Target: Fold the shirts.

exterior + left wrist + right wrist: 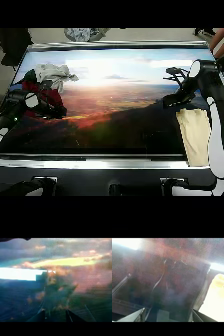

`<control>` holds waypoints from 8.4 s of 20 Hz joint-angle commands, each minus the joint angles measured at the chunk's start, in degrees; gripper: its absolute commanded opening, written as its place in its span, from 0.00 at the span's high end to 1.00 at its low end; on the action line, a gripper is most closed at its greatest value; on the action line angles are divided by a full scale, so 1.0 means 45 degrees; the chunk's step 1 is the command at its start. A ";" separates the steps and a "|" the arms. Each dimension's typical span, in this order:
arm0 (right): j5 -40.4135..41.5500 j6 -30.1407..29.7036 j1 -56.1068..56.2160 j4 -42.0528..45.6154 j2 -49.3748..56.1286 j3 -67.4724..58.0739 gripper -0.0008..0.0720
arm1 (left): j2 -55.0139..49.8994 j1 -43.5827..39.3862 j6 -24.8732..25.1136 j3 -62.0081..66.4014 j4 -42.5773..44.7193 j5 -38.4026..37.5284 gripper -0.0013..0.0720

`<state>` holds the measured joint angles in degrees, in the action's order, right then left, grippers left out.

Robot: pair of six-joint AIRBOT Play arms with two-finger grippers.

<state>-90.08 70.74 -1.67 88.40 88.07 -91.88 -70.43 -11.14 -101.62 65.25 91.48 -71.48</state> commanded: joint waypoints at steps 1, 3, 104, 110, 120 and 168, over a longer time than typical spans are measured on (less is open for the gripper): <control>-0.0005 0.0000 0.0005 -0.0005 0.0005 0.0000 0.07 | 0.0005 -0.0005 0.0005 -0.0005 0.0000 0.0000 0.53; -0.0005 0.0000 0.0010 -0.0005 0.0005 0.0000 0.07 | 0.0005 -0.0005 0.0005 -0.0005 0.0000 0.0000 0.53; 0.4080 -0.4405 0.0015 -0.6708 -0.3555 0.9840 0.92 | -0.0141 -0.1593 0.3934 -0.2793 -0.5537 0.2526 0.95; 0.5576 -0.3701 0.0005 -0.3521 -0.7776 0.3308 0.92 | 0.3973 -0.1564 0.1919 0.3764 -0.0126 0.2817 0.95; 0.7485 -0.0136 0.0005 -0.0923 -1.1638 -0.0748 0.92 | 0.5741 -0.1617 0.0243 0.9729 -0.0204 0.5090 0.95; 0.1399 -0.4216 -0.4396 -0.3871 -0.1409 0.7893 0.02 | -0.3536 0.0787 0.2977 -0.2331 -0.5955 0.1681 0.49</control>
<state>-86.13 52.49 -21.41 70.91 81.87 -58.54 -86.37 -7.03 -86.21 56.05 64.42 -72.07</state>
